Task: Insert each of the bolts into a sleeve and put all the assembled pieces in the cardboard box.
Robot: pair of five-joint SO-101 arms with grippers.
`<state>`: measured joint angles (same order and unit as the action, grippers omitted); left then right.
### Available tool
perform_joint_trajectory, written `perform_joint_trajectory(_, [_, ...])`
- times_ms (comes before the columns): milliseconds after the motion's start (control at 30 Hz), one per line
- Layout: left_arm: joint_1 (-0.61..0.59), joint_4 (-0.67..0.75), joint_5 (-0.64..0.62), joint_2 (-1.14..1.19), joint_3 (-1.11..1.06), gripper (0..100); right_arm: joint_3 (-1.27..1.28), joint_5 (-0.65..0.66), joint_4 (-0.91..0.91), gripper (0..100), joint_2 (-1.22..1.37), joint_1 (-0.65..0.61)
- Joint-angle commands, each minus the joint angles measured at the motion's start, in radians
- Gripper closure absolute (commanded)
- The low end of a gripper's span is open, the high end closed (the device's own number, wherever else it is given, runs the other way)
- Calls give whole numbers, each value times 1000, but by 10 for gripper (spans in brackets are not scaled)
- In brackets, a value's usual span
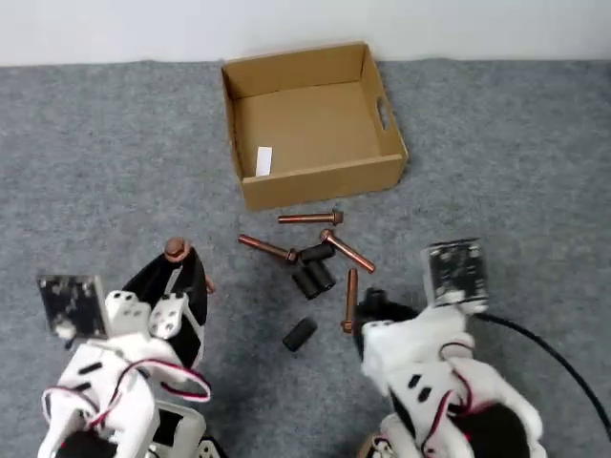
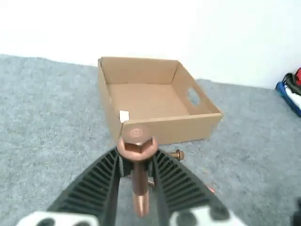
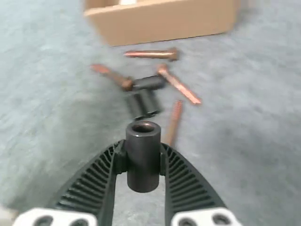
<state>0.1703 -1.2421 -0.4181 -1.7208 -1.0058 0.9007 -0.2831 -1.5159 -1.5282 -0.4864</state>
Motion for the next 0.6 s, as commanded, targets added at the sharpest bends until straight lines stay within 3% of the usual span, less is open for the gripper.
perform_joint_trajectory(0, [44,40,-5,-91,7,995,37,9,59,989,-61,-142])
perform_joint_trajectory(167, [186,68,-80,-89,53,995,63,103,148,989,-85,-239])
perform_joint_trajectory(567, [307,199,-143,-84,53,995,83,296,314,989,-15,-378])
